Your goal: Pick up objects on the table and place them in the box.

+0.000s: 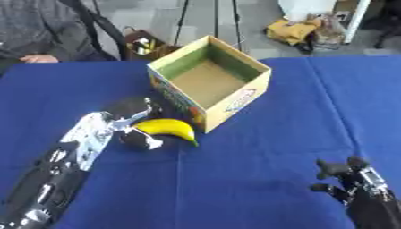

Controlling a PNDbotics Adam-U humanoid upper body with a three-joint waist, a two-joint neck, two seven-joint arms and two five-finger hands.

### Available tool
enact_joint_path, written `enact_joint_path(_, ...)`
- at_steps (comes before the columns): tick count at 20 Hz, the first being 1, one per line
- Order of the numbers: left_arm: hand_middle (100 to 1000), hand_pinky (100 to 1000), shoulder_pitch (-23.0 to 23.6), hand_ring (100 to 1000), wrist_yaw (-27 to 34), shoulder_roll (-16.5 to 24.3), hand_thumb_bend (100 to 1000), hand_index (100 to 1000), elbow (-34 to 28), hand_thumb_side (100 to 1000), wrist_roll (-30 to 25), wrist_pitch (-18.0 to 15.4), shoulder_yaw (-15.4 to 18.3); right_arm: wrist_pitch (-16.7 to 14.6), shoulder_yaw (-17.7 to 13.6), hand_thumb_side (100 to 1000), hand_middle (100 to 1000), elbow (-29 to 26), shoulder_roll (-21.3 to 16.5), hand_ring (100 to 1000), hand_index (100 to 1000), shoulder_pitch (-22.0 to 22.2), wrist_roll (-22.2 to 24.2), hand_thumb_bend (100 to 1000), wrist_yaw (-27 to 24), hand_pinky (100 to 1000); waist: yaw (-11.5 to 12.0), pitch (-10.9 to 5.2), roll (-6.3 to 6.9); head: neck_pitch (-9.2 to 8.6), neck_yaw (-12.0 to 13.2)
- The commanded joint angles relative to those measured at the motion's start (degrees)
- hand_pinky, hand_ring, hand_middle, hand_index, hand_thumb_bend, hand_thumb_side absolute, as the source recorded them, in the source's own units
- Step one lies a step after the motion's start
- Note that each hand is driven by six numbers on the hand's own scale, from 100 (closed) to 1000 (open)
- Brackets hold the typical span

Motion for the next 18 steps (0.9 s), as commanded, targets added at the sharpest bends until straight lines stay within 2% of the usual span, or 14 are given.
enact_joint_path(1, 633, 756, -1.12, 669, -1.81, 0.37, 425, 813, 0.92, 441, 1.06, -0.55, 0.77, -0.06, -0.18, 840, 537, -0.68, -0.38, 964, 626, -0.45, 0.16, 100, -0.11, 651, -0.1, -0.83, -0.17, -0.1, 0.16)
enact_joint_path(12, 606, 745, -1.2, 643, -1.23, 0.62, 352, 804, 1.61, 411, 0.96, -0.87, 0.89, -0.06, -0.19, 839, 537, -0.65, -0.42, 964, 626, -0.48, 0.14, 100, -0.15, 652, -0.09, -0.95, -0.05, -0.05, 0.0)
enact_joint_path(18, 569, 725, -1.09, 612, 0.65, 1.06, 251, 775, 1.09, 386, -0.92, -1.51, 0.77, -0.07, -0.21, 838, 537, -0.66, -0.49, 964, 626, -0.48, 0.14, 100, -0.17, 652, 0.01, -0.96, -0.09, -0.05, -0.09)
